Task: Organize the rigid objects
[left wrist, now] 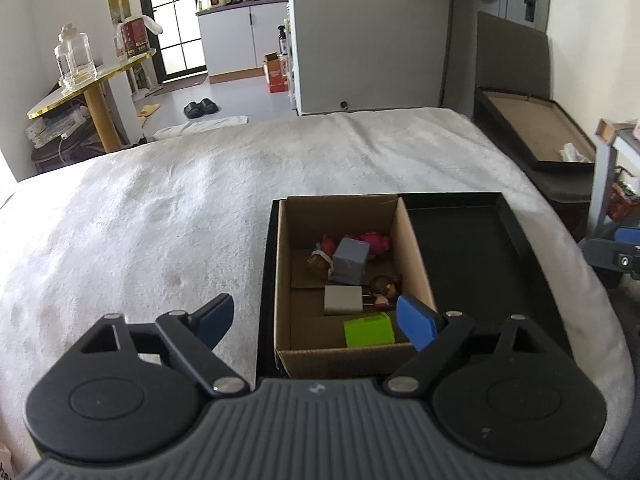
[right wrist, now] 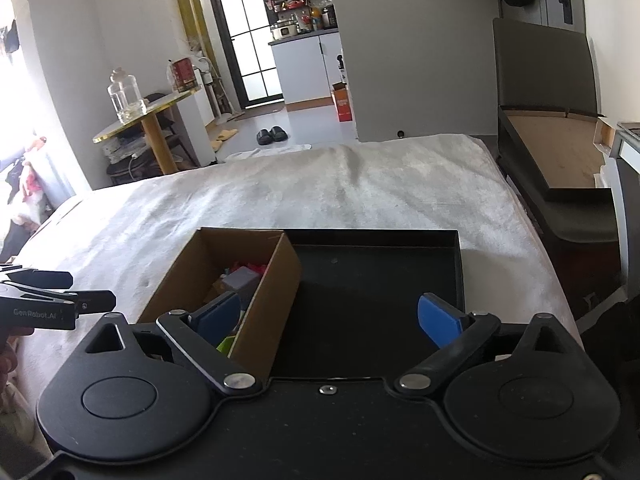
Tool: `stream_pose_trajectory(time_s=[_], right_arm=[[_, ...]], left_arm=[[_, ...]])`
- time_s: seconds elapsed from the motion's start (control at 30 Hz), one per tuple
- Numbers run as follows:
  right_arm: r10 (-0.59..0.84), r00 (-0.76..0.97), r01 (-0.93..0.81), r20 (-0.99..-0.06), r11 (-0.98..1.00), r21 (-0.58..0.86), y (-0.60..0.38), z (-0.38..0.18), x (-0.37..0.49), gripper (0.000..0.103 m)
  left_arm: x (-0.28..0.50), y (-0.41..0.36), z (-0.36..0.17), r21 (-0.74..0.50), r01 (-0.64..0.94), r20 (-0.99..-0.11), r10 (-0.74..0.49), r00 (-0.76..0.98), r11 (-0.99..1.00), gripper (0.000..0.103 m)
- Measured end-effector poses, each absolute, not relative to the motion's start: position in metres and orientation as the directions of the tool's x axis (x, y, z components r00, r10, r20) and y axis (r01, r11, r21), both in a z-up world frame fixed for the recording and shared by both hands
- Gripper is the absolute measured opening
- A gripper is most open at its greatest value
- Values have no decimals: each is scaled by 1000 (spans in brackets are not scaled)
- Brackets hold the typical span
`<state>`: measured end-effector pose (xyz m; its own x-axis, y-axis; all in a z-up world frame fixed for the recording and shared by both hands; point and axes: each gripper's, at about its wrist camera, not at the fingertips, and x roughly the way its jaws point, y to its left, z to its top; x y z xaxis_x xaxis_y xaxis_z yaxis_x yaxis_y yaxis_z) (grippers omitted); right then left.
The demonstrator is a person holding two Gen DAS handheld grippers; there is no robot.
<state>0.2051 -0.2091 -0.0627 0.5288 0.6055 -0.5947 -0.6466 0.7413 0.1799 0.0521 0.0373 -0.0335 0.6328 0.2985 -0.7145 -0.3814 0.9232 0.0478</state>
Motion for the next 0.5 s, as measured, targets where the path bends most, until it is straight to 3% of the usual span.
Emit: stream_pose_trajectory(time_s=[0.17, 0.5], right_arm=[[623, 517, -665, -587, 724, 184, -212, -52, 195, 103], [658, 492, -717, -570, 678, 163, -218, -35, 171, 103]], left_arm=[[40, 33, -23, 27, -352, -708, 266, 654, 936, 91], [21, 25, -8, -6, -311, -681, 224, 698, 950, 95]])
